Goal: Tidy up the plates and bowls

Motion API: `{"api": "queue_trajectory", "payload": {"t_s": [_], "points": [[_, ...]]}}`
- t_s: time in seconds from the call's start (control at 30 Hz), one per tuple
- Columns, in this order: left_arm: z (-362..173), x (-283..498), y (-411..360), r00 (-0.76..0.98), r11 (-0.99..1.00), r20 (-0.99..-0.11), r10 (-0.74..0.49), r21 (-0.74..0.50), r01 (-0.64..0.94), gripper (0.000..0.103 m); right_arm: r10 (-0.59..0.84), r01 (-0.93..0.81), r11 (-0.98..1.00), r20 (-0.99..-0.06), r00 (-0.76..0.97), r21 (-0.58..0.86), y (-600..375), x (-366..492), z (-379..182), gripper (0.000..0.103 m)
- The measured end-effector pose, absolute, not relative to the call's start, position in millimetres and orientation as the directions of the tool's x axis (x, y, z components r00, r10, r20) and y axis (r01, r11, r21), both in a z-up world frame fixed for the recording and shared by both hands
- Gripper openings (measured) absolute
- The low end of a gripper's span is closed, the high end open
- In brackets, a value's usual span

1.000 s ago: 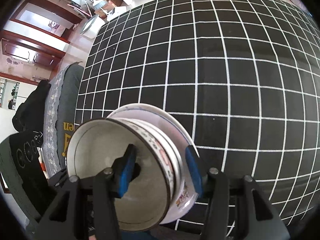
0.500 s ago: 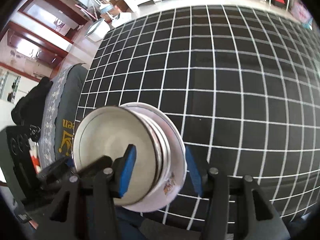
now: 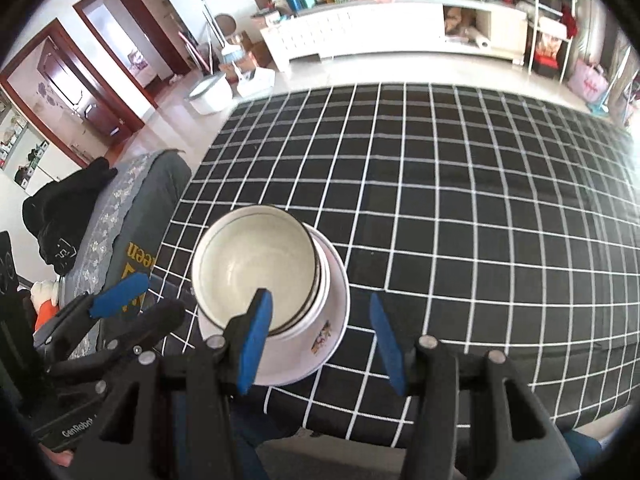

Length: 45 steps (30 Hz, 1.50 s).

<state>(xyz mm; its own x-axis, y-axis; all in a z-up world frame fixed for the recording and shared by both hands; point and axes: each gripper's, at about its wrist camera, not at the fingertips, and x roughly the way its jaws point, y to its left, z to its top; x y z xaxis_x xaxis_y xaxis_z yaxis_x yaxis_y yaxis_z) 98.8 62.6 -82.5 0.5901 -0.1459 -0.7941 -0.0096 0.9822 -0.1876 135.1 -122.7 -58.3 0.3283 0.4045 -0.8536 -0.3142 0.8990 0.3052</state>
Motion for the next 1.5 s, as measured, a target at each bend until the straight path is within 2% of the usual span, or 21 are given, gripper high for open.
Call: {"api": "queue_trajectory", "payload": {"t_s": [0.27,0.4,0.6,0.67,0.8,0.83,0.9,1.07,1.1,1.17,1.23,1.5], "points": [[-64.1,76.0,45.4,0.641,0.990,-0.760,-0.108,-0.142,-0.001,0.064,0.380,-0.323,0.912,-0.818,0.431,0.253,-137.4,106.7,-36.5,0.056],[-45.3,58.9,36.7,0.705,0.994,-0.705,-0.079,-0.109,0.003,0.064,0.364,-0.332,0.918,-0.791,0.492,0.216,-145.8,90.2,-25.2,0.056],[-19.6,26.6,19.3,0.794,0.998,-0.605,-0.060,-0.044,0.042,0.064,0.331,-0.343,0.930,-0.700,0.633,0.130,-152.2,53.8,-0.7,0.056],[-13.5,18.4,15.2,0.816,0.999,-0.576,-0.044,-0.024,0.036,0.064,0.325,-0.341,0.934,-0.665,0.673,0.112,-156.9,43.0,6.6,0.059],[-4.7,-1.0,8.7,0.846,1.000,-0.533,-0.013,-0.009,0.009,0.065,0.324,-0.329,0.938,-0.606,0.726,0.108,-165.5,24.9,14.5,0.072],[-3.4,-4.7,8.3,0.849,1.000,-0.529,-0.004,-0.008,0.000,0.070,0.331,-0.330,0.937,-0.589,0.737,0.115,-168.6,19.7,15.7,0.079],[-1.2,-12.4,8.3,0.858,1.000,-0.513,0.009,-0.009,-0.016,0.077,0.330,-0.324,0.939,-0.577,0.747,0.118,-173.0,14.2,16.2,0.086],[-3.1,-28.1,3.8,0.870,1.000,-0.493,0.016,0.002,-0.017,0.084,0.345,-0.346,0.931,-0.580,0.738,0.114,-175.6,5.2,10.4,0.102],[-4.2,-28.2,1.8,0.868,1.000,-0.496,0.018,0.006,-0.017,0.085,0.343,-0.349,0.931,-0.585,0.735,0.108,-175.6,4.1,8.9,0.103],[-8.7,-31.5,-0.5,0.866,1.000,-0.500,0.022,0.017,-0.016,0.092,0.327,-0.342,0.936,-0.582,0.745,0.089,-178.6,-3.3,6.4,0.103],[-11.1,-35.0,-2.6,0.867,1.000,-0.498,0.019,0.020,-0.010,0.103,0.304,-0.323,0.944,-0.566,0.766,0.069,-181.8,-10.6,4.4,0.103],[-17.4,-48.9,-7.8,0.867,1.000,-0.498,0.020,0.022,-0.011,0.103,0.277,-0.299,0.953,-0.558,0.783,0.053,-187.5,-26.7,-0.6,0.103]]}}
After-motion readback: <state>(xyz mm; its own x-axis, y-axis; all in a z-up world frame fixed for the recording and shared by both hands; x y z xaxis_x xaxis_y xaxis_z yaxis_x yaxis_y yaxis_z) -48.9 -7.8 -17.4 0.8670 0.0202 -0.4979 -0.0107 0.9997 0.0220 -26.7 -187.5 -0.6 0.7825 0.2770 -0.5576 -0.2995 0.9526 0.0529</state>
